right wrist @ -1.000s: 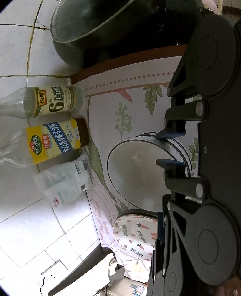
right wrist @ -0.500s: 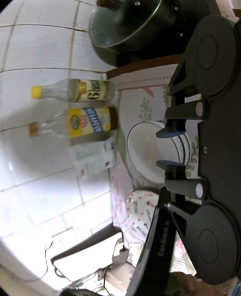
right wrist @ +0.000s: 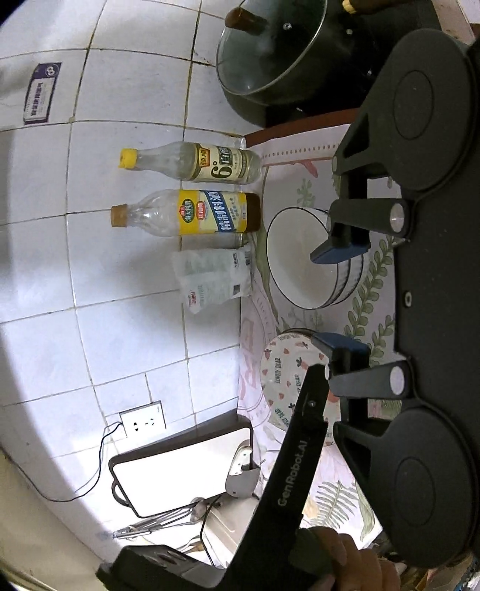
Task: Organize plates and bowls
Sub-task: 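Grasp the bowl stack rim with the left tool while the right tool grips the opposite rim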
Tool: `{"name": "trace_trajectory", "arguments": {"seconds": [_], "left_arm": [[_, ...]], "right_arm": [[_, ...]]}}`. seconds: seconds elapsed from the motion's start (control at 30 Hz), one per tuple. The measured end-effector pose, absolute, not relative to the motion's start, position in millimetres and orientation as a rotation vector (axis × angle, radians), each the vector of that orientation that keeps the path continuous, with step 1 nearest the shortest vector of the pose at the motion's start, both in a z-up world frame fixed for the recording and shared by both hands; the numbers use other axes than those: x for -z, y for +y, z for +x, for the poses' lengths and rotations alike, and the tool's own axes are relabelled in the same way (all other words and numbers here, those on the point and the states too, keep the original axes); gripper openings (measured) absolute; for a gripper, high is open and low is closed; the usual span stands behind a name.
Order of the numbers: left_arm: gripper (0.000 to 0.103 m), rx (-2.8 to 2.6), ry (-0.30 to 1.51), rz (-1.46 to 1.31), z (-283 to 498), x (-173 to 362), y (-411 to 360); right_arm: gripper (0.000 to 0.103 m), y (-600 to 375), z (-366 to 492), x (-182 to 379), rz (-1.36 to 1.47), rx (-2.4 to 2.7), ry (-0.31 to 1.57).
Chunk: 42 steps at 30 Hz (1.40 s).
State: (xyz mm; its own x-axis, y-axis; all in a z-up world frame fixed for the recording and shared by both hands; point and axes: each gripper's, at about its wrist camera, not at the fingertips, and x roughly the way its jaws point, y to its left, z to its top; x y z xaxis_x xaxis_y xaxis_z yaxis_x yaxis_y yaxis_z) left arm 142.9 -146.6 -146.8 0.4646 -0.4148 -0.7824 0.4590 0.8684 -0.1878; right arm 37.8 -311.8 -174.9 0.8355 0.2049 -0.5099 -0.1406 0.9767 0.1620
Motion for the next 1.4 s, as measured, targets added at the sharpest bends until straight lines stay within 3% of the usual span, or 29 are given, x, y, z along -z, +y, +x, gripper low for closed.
{"name": "trace_trajectory", "arguments": {"seconds": [0.17, 0.57, 0.8, 0.9, 1.17, 1.4], "left_arm": [[0.043, 0.55, 0.916, 0.079, 135, 163, -139], [0.05, 0.561, 0.773, 0.03, 125, 213, -126], [0.061, 0.56, 0.727, -0.085, 139, 239, -121], [0.067, 0.556, 0.723, -0.134, 145, 245, -122], [0.079, 0.598, 0.77, -0.295, 165, 254, -125], [0.078, 0.626, 0.821, -0.424, 189, 263, -134]], "right_arm": [[0.05, -305, 32, 189, 0.107, -0.143, 0.575], [0.064, -300, 25, 241, 0.146, -0.095, 0.498], [0.078, -293, 42, 279, 0.067, -0.081, 0.477], [0.098, -292, 50, 293, 0.057, -0.07, 0.444], [0.098, -293, 77, 317, 0.08, -0.056, 0.441], [0.099, -299, 109, 328, 0.143, -0.08, 0.477]]}}
